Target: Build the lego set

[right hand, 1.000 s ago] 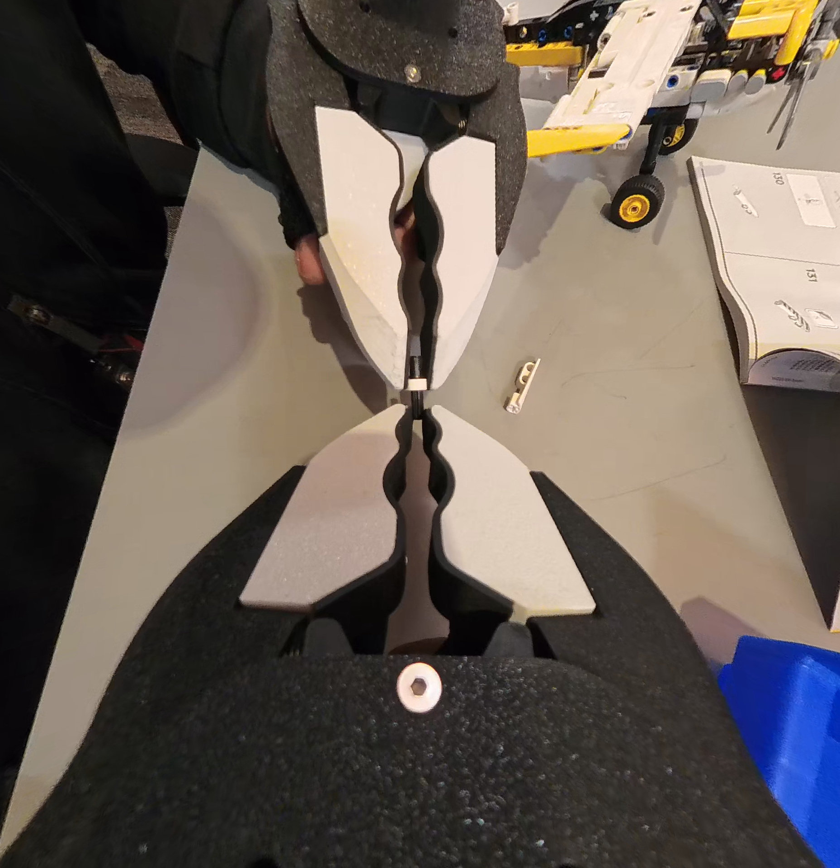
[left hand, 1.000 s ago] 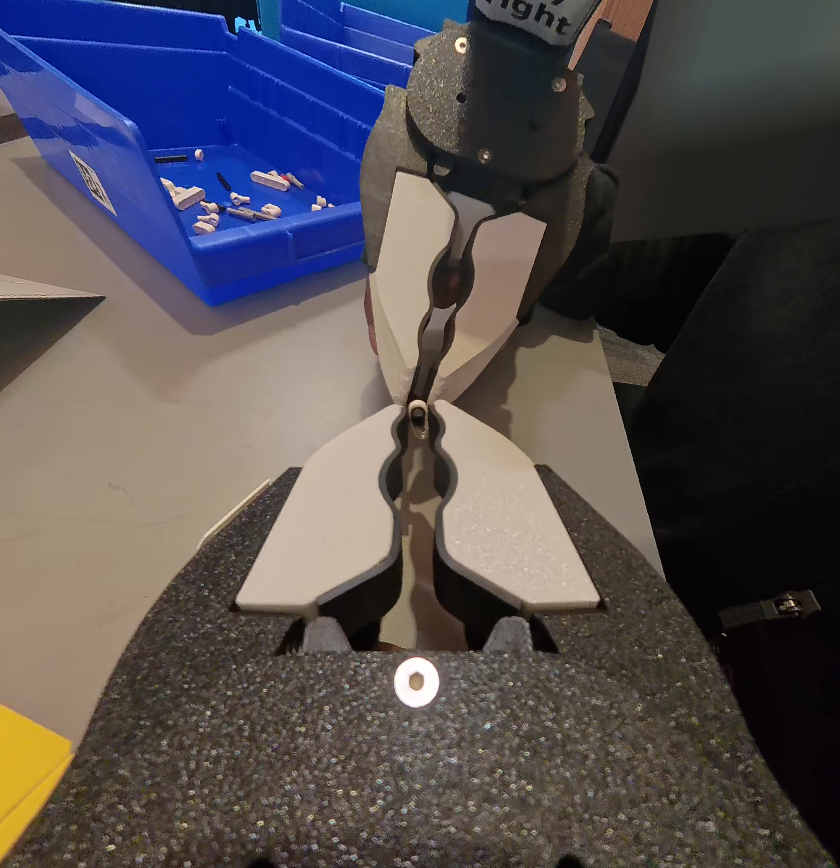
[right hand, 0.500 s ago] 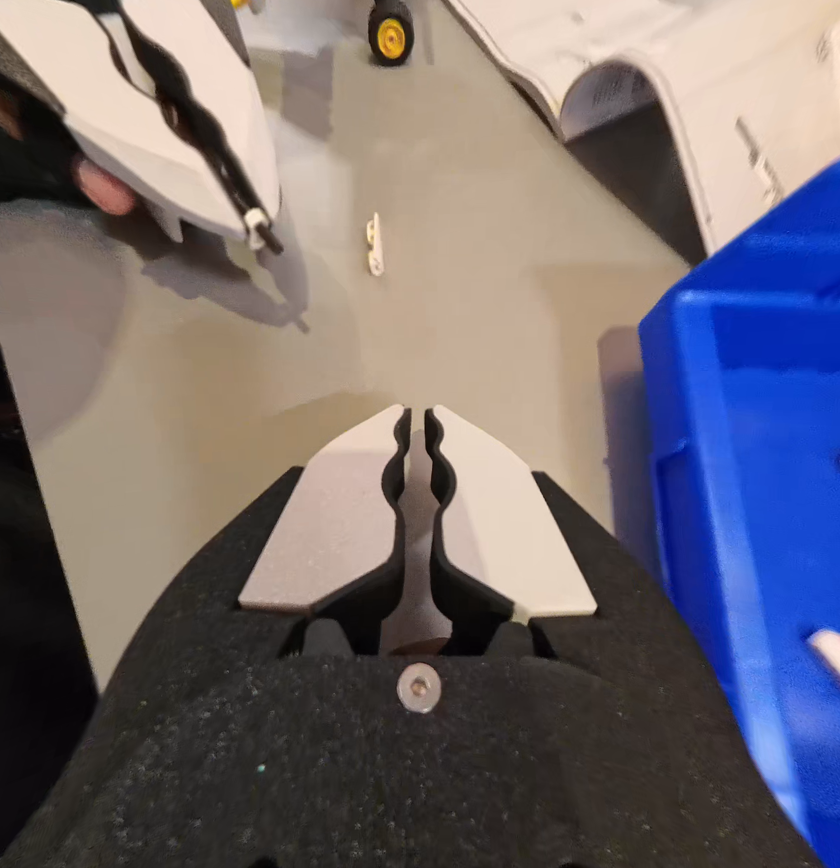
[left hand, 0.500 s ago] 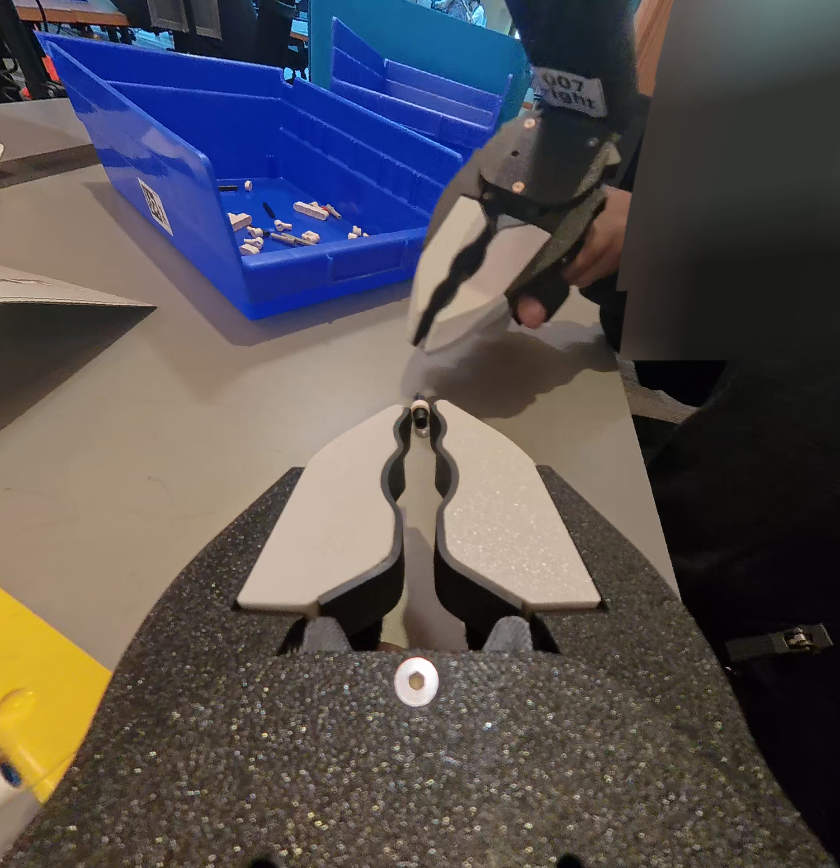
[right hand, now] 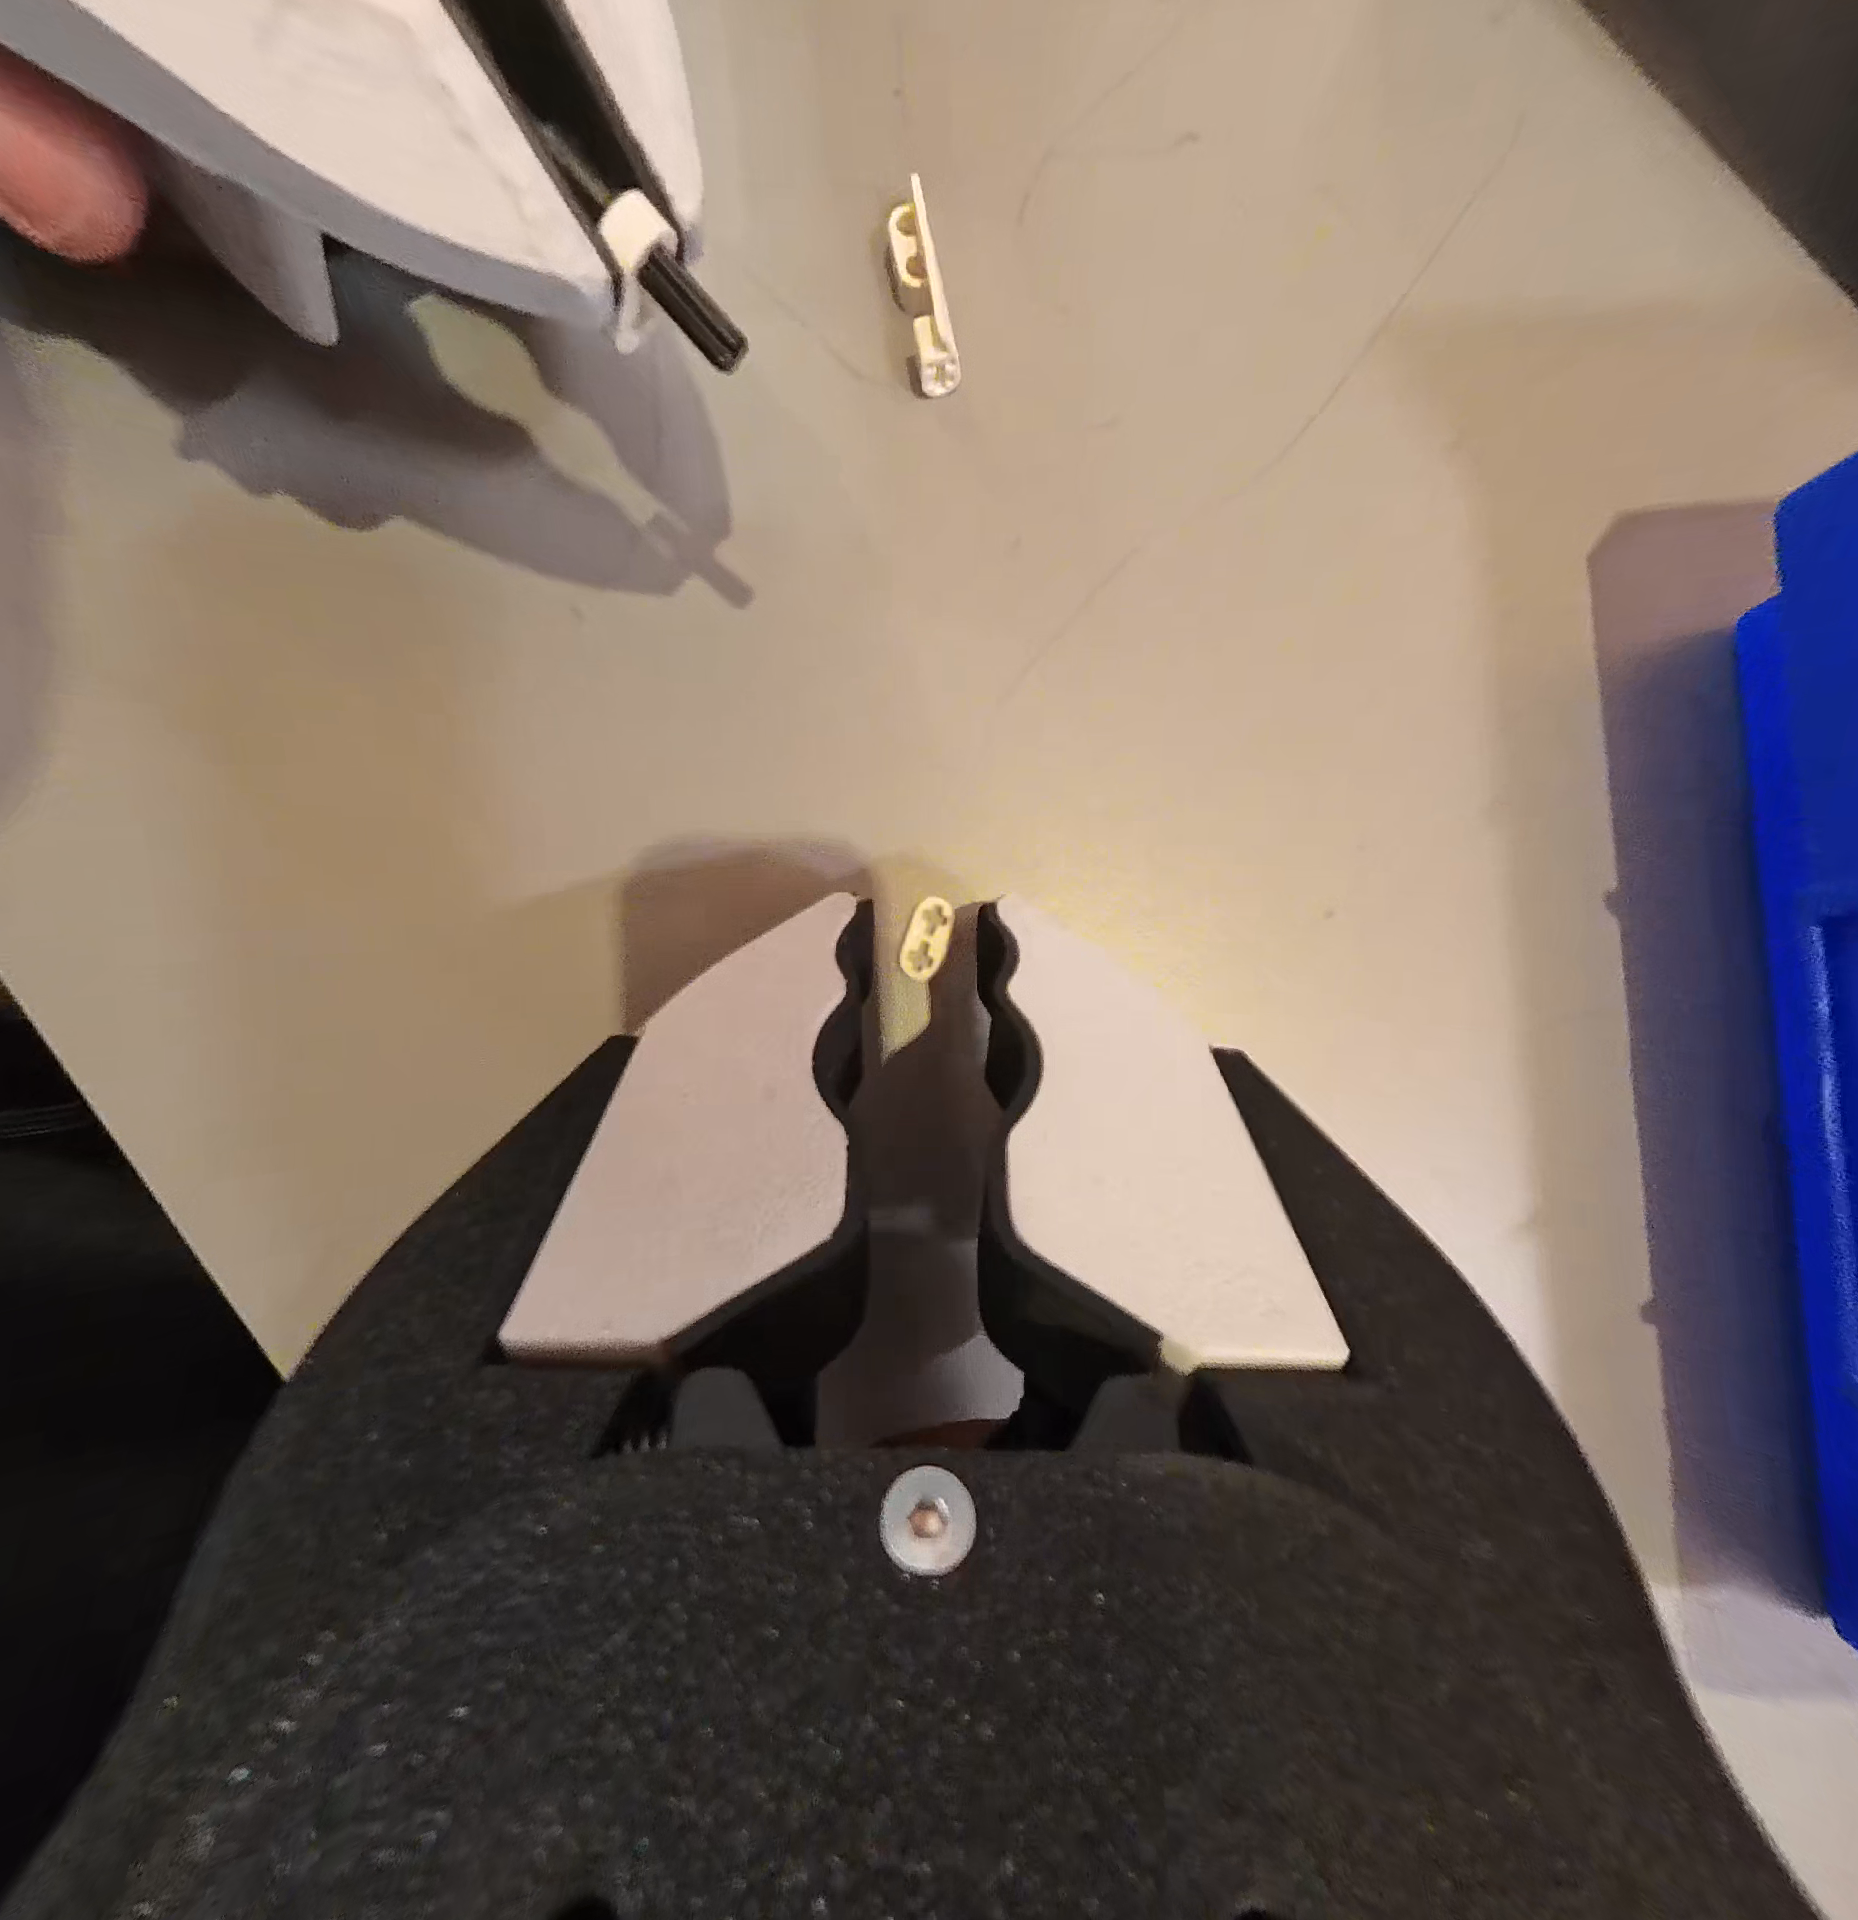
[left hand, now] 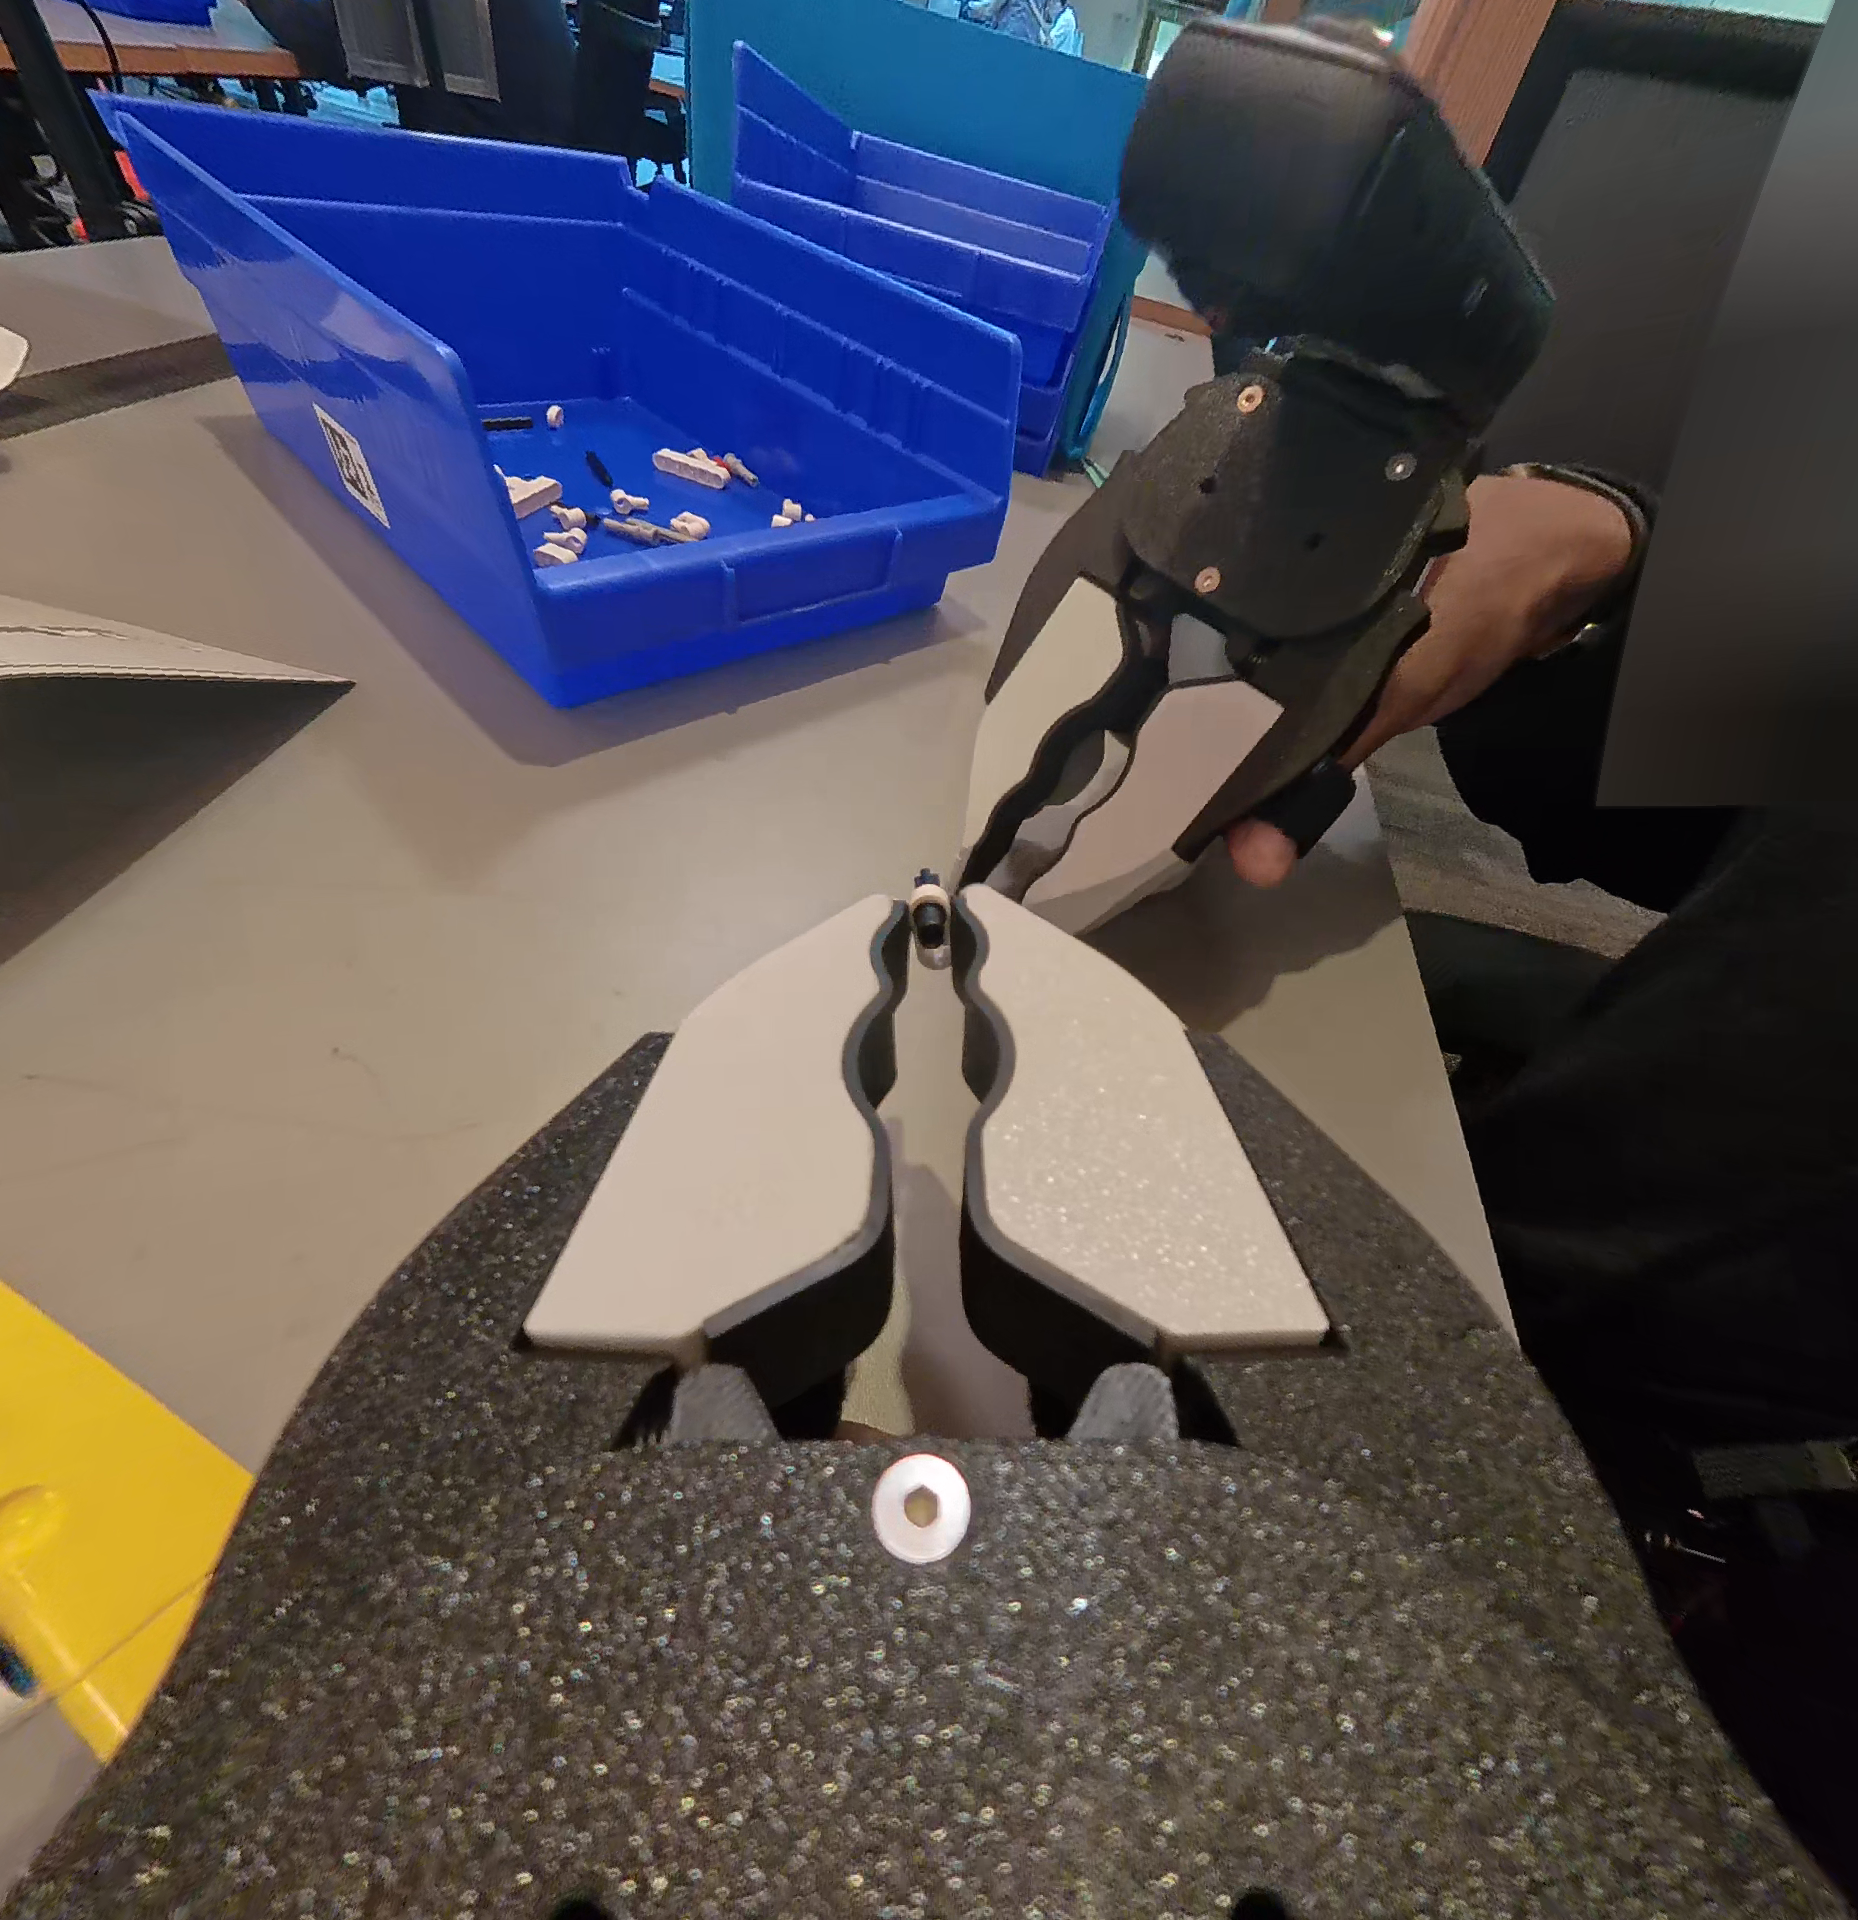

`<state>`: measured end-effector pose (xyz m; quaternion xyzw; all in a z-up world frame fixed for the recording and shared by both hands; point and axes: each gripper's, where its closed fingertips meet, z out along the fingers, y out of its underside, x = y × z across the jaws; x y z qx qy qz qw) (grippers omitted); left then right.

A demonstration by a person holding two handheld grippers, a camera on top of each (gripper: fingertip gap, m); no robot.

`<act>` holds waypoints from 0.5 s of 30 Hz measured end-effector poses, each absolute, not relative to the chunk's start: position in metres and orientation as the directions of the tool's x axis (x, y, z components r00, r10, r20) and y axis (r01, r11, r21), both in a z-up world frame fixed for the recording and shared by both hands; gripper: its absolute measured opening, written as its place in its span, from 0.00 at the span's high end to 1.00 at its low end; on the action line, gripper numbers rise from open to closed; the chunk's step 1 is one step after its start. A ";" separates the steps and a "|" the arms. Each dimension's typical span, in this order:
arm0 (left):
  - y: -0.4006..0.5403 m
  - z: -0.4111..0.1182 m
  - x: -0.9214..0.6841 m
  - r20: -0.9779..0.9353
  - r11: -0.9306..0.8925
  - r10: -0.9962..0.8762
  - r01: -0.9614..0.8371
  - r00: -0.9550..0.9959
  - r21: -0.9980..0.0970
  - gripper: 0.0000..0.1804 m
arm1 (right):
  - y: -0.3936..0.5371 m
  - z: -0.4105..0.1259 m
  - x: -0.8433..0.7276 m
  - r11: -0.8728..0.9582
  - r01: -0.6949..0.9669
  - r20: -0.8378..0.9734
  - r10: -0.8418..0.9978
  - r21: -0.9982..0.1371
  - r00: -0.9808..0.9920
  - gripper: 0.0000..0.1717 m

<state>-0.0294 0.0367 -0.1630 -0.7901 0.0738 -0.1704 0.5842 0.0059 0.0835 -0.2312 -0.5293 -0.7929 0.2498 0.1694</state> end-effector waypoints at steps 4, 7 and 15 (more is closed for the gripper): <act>0.037 -0.163 -0.029 0.182 -0.306 -0.316 0.081 0.931 -0.948 0.96 | 0.085 -0.235 0.006 0.310 0.772 0.016 0.932 -0.555 -0.363 0.89; 0.036 -0.163 -0.029 0.182 -0.307 -0.319 0.081 0.930 -0.948 0.96 | 0.086 -0.235 0.009 0.310 0.780 0.012 0.932 -0.543 -0.362 0.89; 0.036 -0.164 -0.027 0.184 -0.314 -0.326 0.077 0.927 -0.946 0.96 | 0.085 -0.234 0.006 0.344 0.761 0.001 0.911 -0.550 -0.412 0.96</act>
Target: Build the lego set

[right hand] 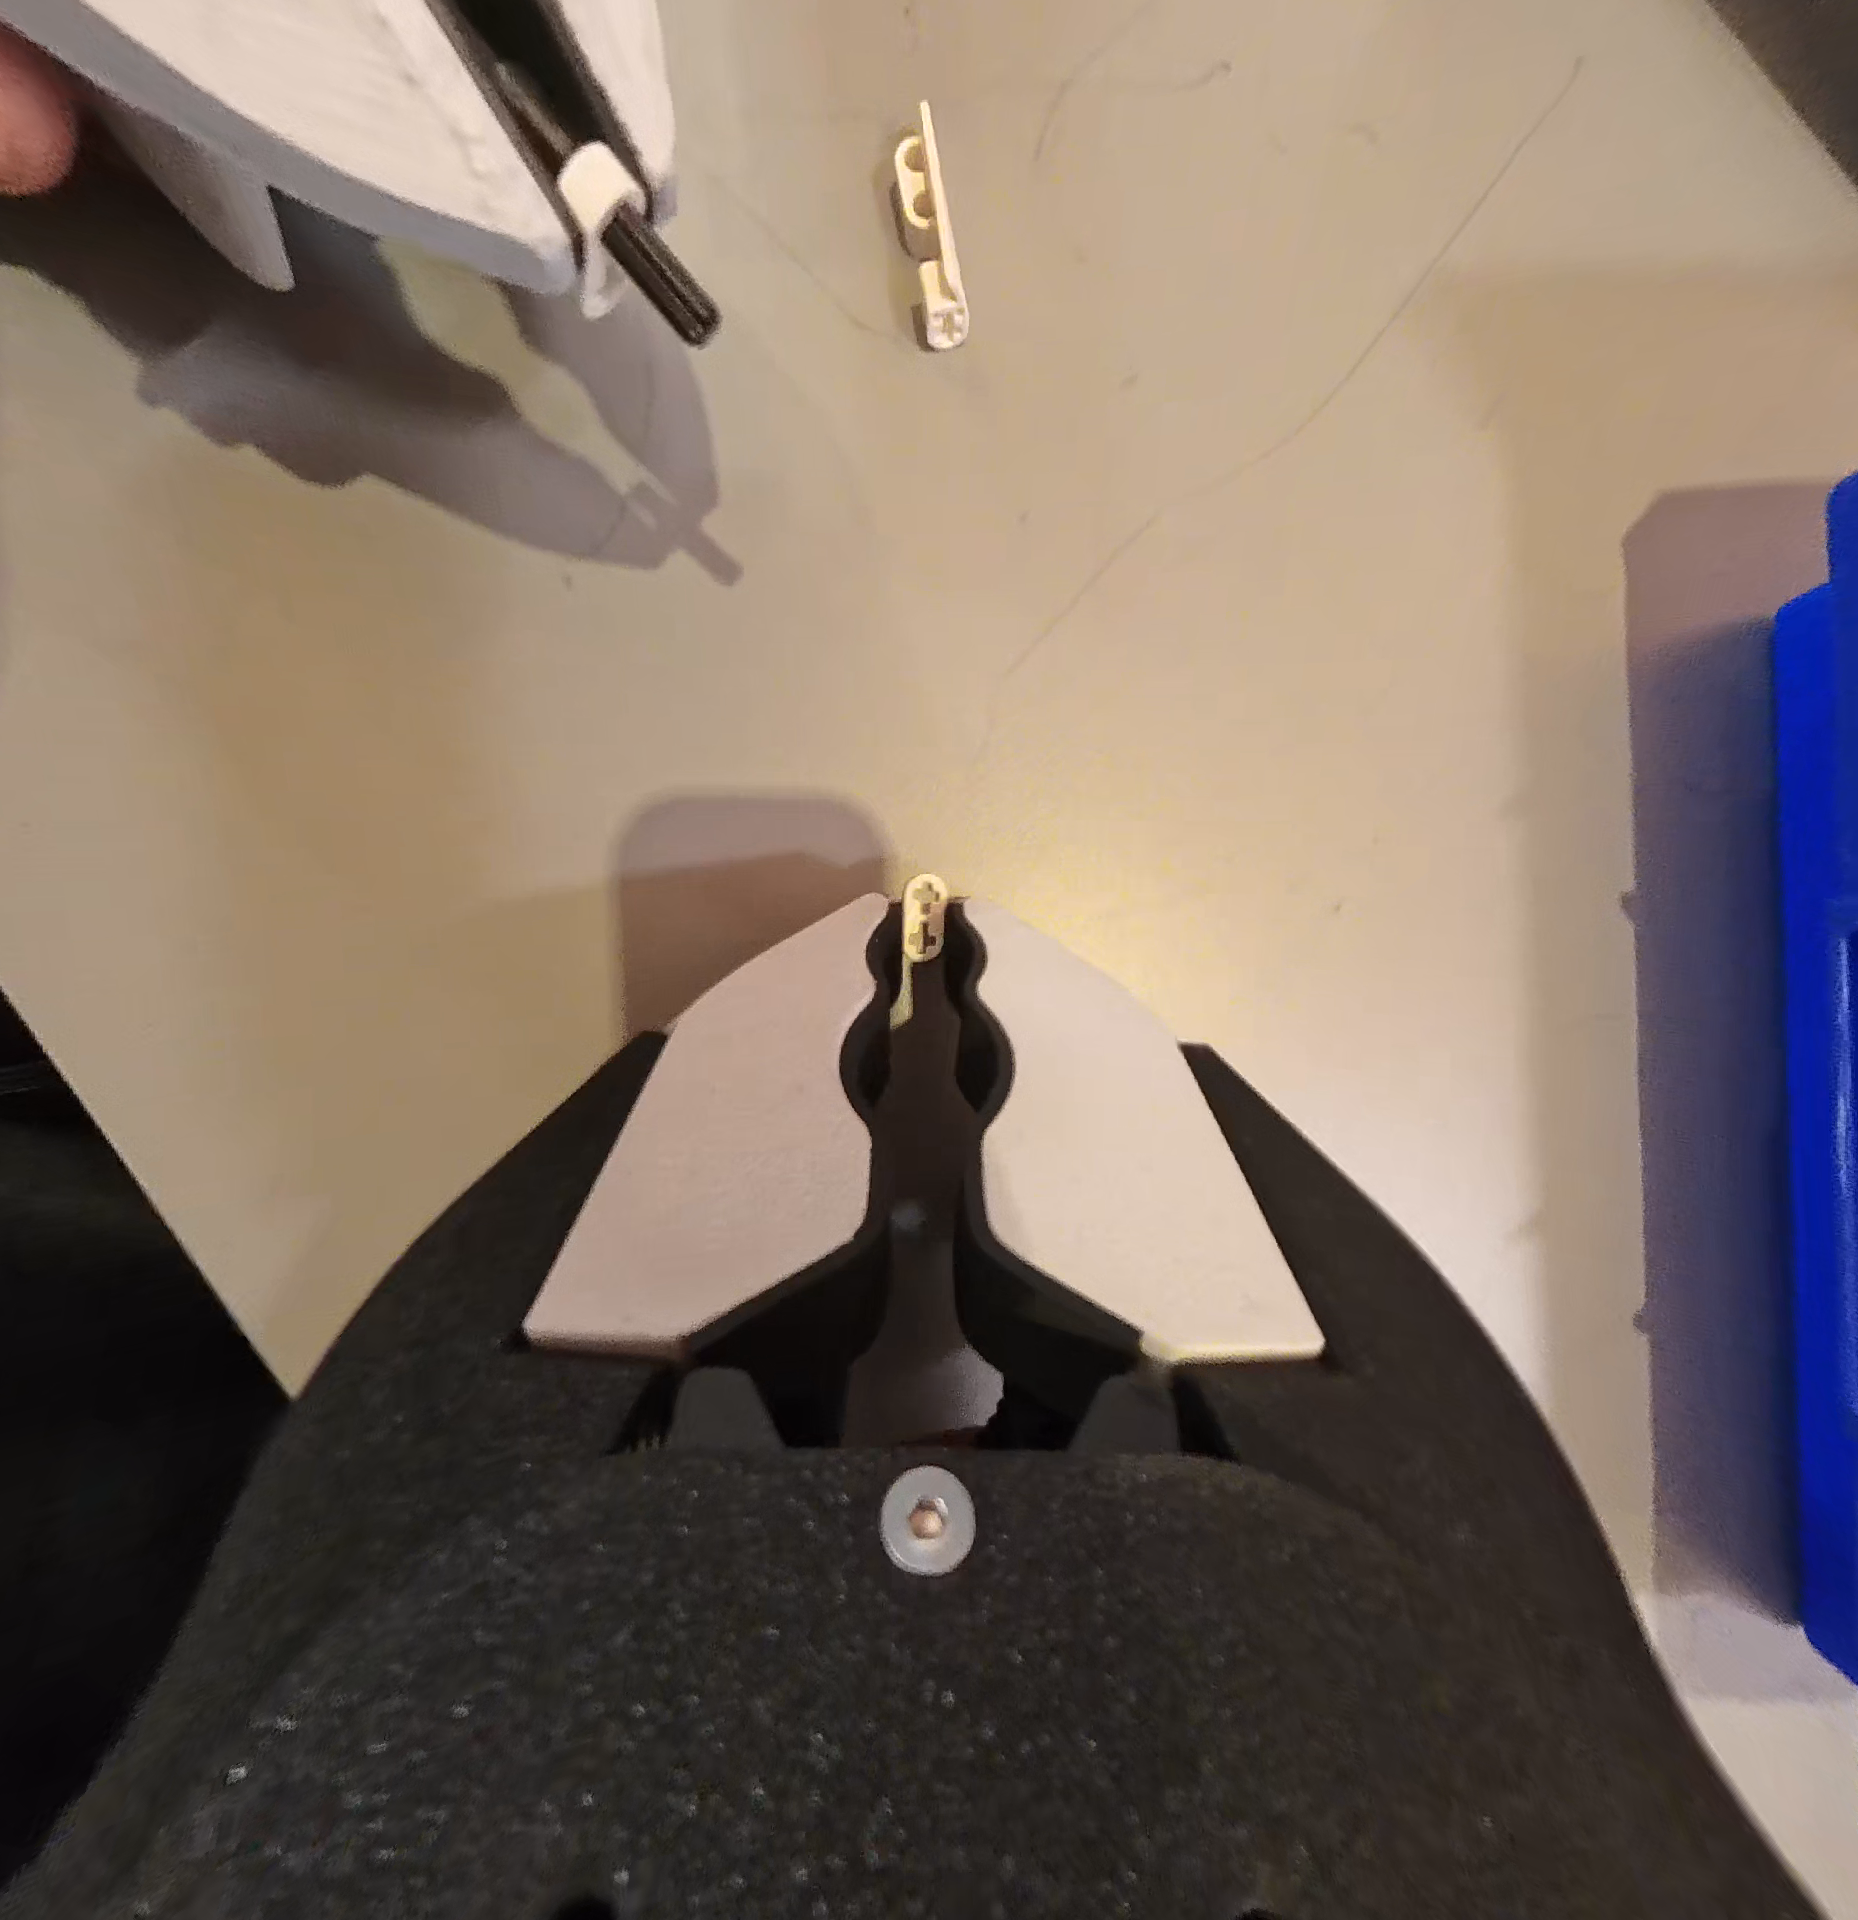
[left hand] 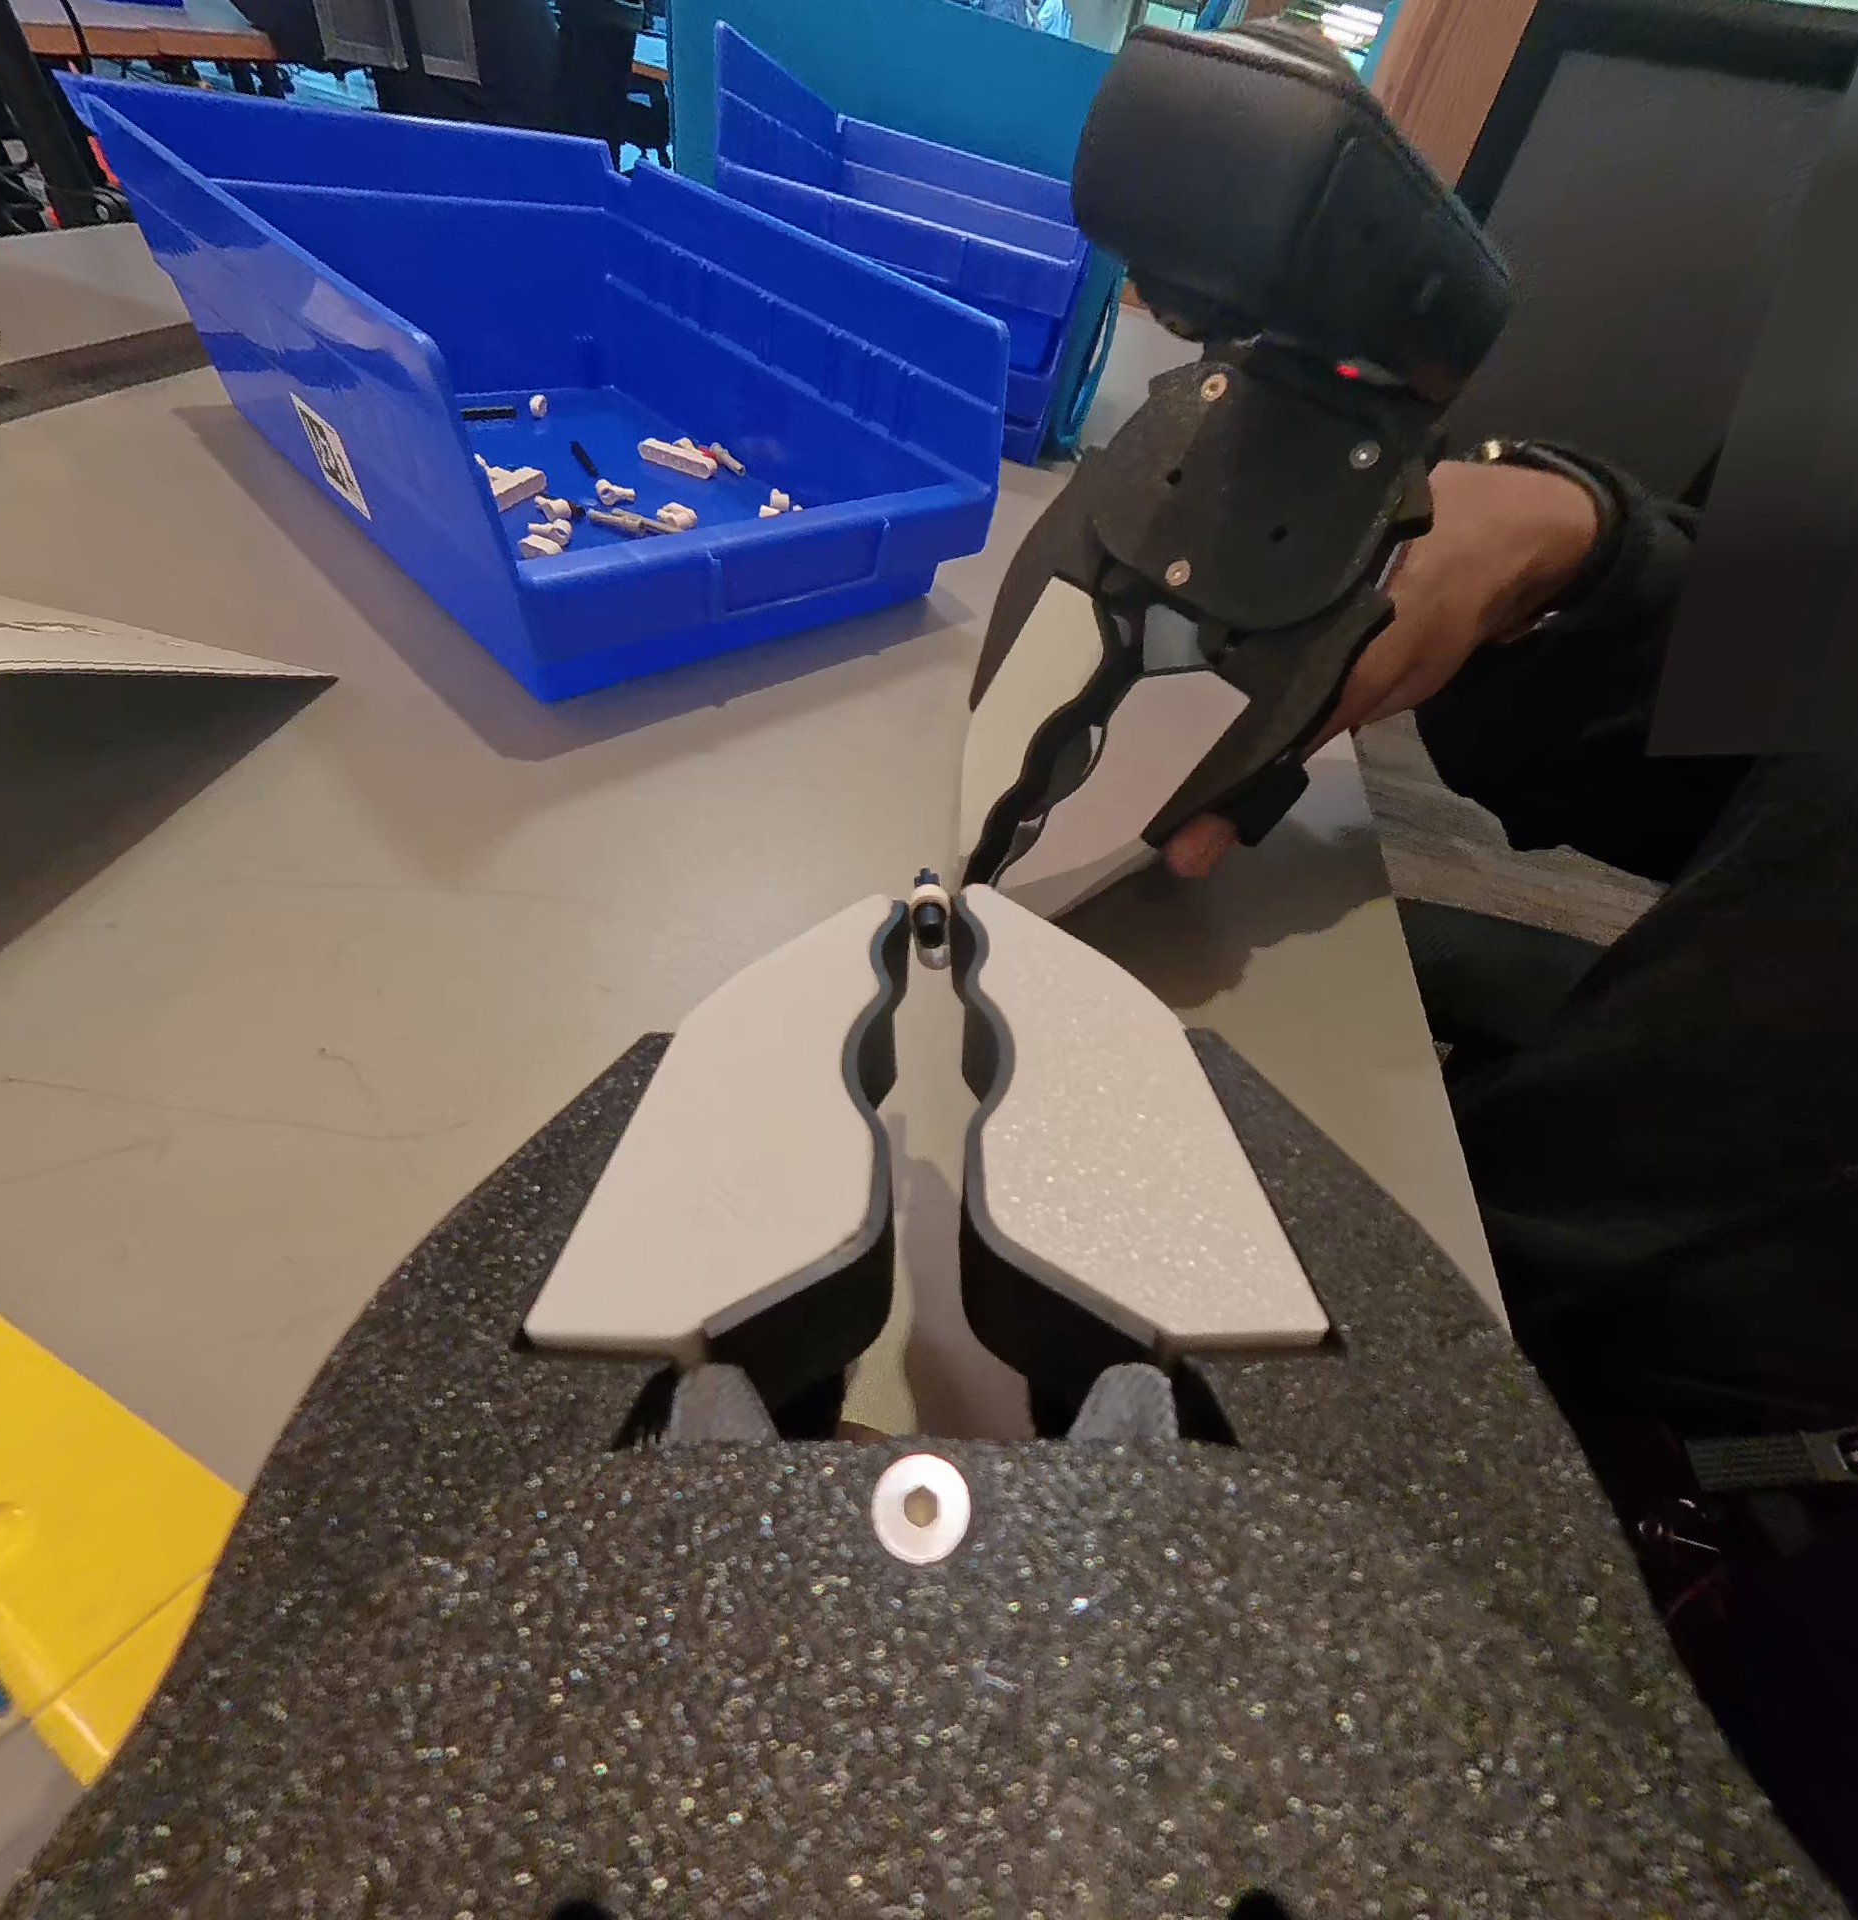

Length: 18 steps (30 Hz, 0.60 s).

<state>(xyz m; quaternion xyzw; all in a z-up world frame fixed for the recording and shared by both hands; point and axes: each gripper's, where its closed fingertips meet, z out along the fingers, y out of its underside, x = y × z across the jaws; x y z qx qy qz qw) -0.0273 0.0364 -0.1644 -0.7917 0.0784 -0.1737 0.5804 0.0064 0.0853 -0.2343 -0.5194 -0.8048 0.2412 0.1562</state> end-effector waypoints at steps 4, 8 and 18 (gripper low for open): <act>0.037 -0.160 -0.033 0.195 -0.287 -0.301 0.107 0.933 -0.952 0.96 | 0.082 -0.227 -0.012 0.326 0.672 -0.038 0.884 -0.666 -0.466 0.96; 0.035 -0.143 -0.048 0.236 -0.186 -0.263 0.191 0.935 -0.964 0.96 | 0.074 -0.184 -0.041 0.116 0.478 -0.179 0.831 -0.871 -0.527 0.96; 0.031 -0.115 -0.060 0.413 -0.004 -0.286 0.430 0.865 -0.903 0.96 | 0.049 -0.113 -0.066 -0.469 0.368 -0.569 0.418 -0.803 -0.708 0.96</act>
